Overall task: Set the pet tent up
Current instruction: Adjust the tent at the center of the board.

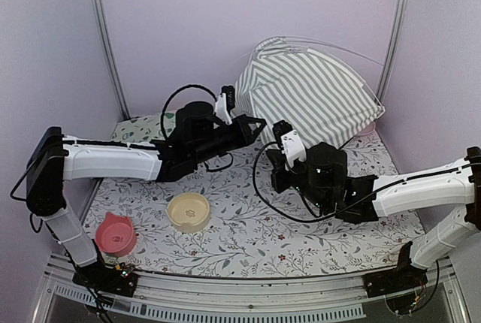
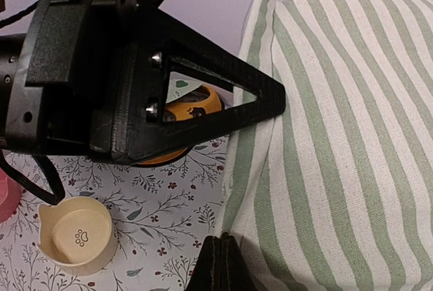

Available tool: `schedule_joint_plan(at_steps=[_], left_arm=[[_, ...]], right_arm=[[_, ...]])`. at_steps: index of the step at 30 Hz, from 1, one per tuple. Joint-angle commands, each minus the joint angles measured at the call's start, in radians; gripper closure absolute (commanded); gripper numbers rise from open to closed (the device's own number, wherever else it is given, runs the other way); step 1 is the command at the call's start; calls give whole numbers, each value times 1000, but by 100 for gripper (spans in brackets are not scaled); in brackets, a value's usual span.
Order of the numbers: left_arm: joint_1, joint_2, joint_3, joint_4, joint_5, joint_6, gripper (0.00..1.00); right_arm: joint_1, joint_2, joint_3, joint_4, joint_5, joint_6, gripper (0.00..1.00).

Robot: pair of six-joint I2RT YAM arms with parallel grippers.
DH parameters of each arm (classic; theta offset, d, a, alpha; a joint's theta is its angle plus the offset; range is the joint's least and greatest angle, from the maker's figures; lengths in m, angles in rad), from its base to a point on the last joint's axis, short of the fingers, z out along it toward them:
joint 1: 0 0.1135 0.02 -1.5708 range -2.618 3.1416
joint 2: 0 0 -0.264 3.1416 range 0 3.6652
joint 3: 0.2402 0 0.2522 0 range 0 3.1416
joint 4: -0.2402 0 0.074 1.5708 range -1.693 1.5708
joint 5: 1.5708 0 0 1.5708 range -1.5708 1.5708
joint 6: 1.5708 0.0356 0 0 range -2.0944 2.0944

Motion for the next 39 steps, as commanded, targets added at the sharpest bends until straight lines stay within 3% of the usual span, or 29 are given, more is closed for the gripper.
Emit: schedule_joint_plan(at_steps=[1, 15, 25, 27, 34, 39], left_arm=[[30, 35, 68, 74, -17, 26, 100], [-27, 112, 73, 43, 39, -47, 100], [-28, 98, 20, 75, 47, -34, 100], [-17, 83, 14, 75, 40, -21, 100], [6, 57, -8, 79, 48, 9, 100], [11, 50, -22, 81, 58, 21, 100]], right_arm=[[41, -29, 20, 10, -91, 6, 100], [4, -41, 24, 28, -23, -24, 100], [-33, -13, 7, -31, -145, 62, 100], [-33, -22, 1, -56, -171, 73, 94], [-76, -104, 49, -258, -315, 115, 56], [-178, -195, 124, -377, -443, 175, 40]])
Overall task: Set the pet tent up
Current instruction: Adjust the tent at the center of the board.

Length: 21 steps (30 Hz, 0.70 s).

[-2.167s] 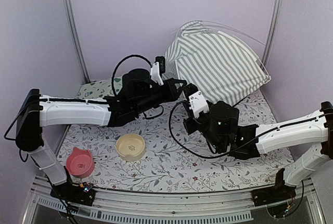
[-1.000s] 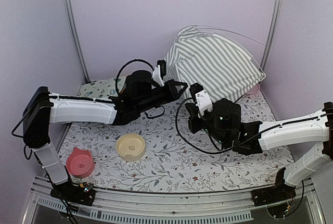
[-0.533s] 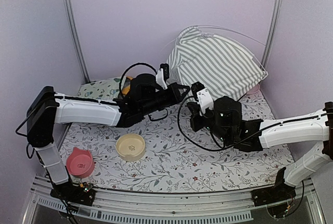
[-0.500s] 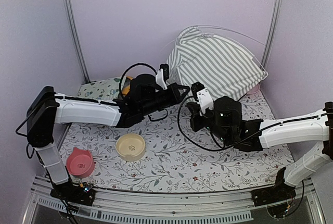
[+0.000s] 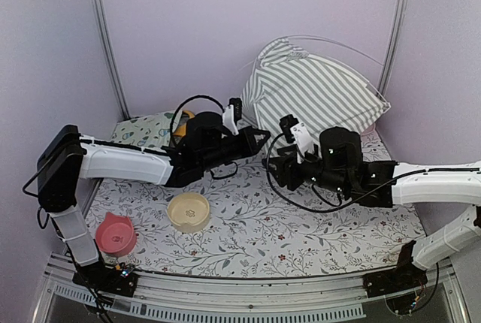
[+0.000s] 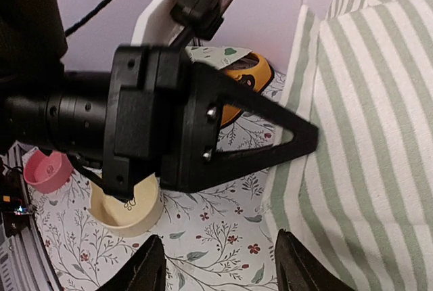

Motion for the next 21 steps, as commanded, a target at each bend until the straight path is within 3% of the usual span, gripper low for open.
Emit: schedule_joint_plan(at_steps=[1, 6, 13, 21], left_arm=[[13, -39, -13, 37, 26, 40, 100], [12, -38, -13, 46, 47, 67, 100], [10, -41, -21, 47, 64, 104, 100], [9, -41, -34, 49, 62, 122, 100]], right_arm=[[-110, -90, 113, -126, -177, 84, 37], [-264, 37, 340, -253, -401, 159, 37], [-302, 301, 709, -416, -414, 124, 44], [-354, 498, 939, -485, -507, 182, 55]])
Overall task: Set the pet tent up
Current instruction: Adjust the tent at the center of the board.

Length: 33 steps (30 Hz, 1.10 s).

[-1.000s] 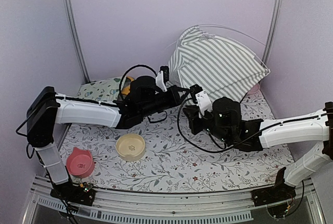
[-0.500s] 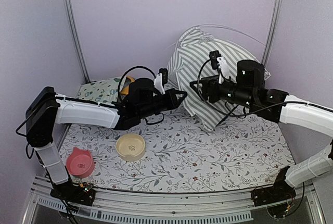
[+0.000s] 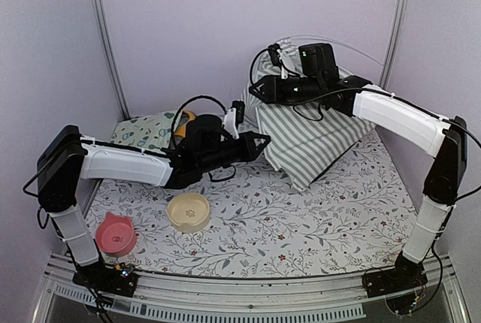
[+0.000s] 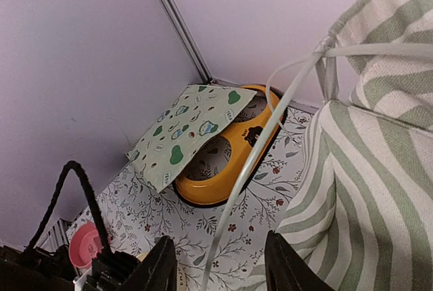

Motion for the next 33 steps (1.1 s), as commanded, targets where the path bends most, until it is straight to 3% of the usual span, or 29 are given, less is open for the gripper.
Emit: schedule_joint_plan(at_steps=[1, 4, 7, 17, 26, 33], left_arm=[[5, -40, -12, 45, 15, 41, 100], [4, -41, -18, 42, 13, 43, 100], [4, -45, -18, 33, 5, 52, 100], [82, -80, 73, -80, 61, 90, 100], [134, -98, 163, -150, 101, 132, 100], [147, -83, 178, -144, 149, 154, 94]], right_arm=[[-19, 65, 96, -63, -49, 51, 57], [-22, 85, 119, -62, -46, 77, 72], [-22, 93, 126, -73, -49, 78, 100], [35, 30, -12, -103, 16, -73, 100], [74, -27, -213, 14, 2, -49, 100], [71, -21, -155, 25, 50, -8, 100]])
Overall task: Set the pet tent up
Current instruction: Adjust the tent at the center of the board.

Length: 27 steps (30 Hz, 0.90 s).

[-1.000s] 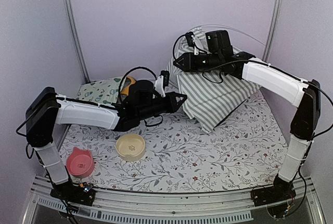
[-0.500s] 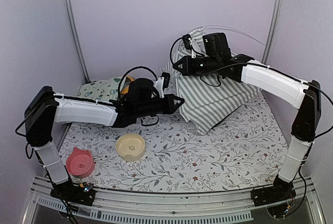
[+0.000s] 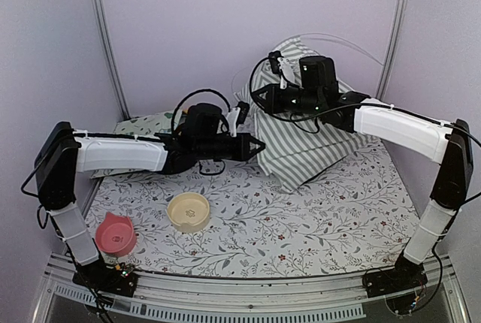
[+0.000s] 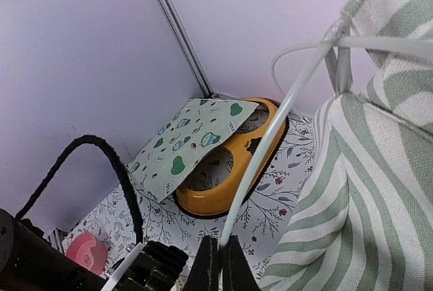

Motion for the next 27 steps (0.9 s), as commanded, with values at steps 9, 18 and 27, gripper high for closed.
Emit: schedule_joint_plan(at_steps=[9, 18, 27], left_arm=[[72, -175, -176, 365, 4, 37, 60], [4, -271, -656, 895, -42, 88, 52], [-27, -112, -682, 1121, -120, 159, 58]], right_arm=[[-22, 6, 113, -33, -48, 189, 100], [-27, 88, 253, 50, -73, 305, 100], [-10, 109, 296, 95, -81, 377, 100]])
